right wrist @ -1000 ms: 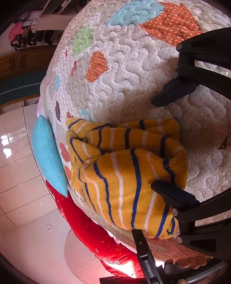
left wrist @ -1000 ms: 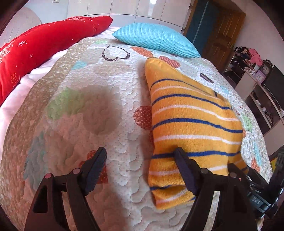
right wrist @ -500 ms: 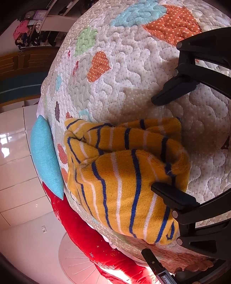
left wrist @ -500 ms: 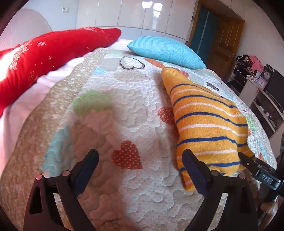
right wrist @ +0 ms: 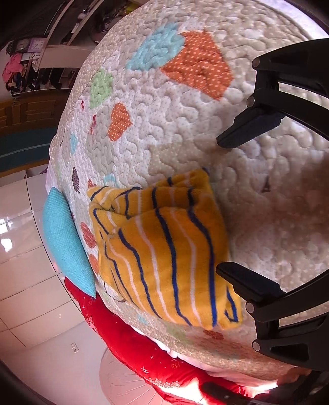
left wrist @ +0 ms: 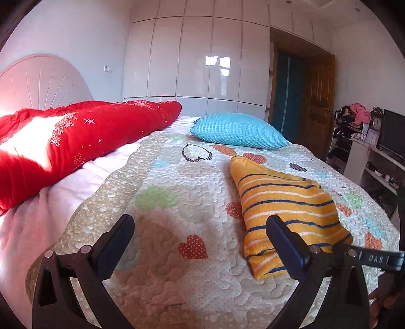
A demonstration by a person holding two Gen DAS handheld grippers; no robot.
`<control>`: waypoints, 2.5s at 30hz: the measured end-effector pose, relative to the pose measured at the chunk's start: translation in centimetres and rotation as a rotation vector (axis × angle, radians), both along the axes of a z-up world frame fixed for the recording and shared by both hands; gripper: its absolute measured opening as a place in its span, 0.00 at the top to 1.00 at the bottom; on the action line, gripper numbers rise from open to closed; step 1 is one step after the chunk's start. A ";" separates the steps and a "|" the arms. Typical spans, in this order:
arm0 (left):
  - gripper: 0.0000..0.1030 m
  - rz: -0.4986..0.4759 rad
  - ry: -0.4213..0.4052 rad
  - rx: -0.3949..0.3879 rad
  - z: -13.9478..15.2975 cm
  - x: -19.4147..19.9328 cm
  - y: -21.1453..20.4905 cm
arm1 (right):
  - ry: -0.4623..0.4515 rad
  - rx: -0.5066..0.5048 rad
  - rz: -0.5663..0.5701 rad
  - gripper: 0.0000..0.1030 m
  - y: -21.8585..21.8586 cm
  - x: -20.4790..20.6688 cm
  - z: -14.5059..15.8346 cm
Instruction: Fold small clothes
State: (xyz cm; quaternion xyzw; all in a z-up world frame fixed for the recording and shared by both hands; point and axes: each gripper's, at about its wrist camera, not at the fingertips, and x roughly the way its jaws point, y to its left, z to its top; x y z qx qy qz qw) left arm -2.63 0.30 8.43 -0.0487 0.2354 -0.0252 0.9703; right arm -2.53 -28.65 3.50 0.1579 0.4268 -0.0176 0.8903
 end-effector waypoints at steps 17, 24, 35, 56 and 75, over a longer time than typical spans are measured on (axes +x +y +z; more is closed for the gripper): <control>0.00 -0.016 0.259 -0.072 -3.5 0.3 -0.1 | 0.064 -0.258 0.013 0.09 2.1 -3.1 1.5; 0.00 -0.056 0.296 -0.108 -4.2 0.6 -0.2 | 0.078 -0.330 0.049 0.09 3.7 -2.9 1.1; 0.00 -0.077 0.308 -0.132 -4.3 0.5 -0.3 | 0.077 -0.375 0.060 0.09 4.3 -2.7 1.0; 0.00 -0.119 0.338 -0.153 -5.0 0.6 -0.8 | 0.086 -0.413 0.067 0.09 4.9 -2.5 0.5; 0.00 -0.143 0.348 -0.152 -5.2 0.4 -1.6 | 0.087 -0.423 0.071 0.09 5.0 -2.3 0.3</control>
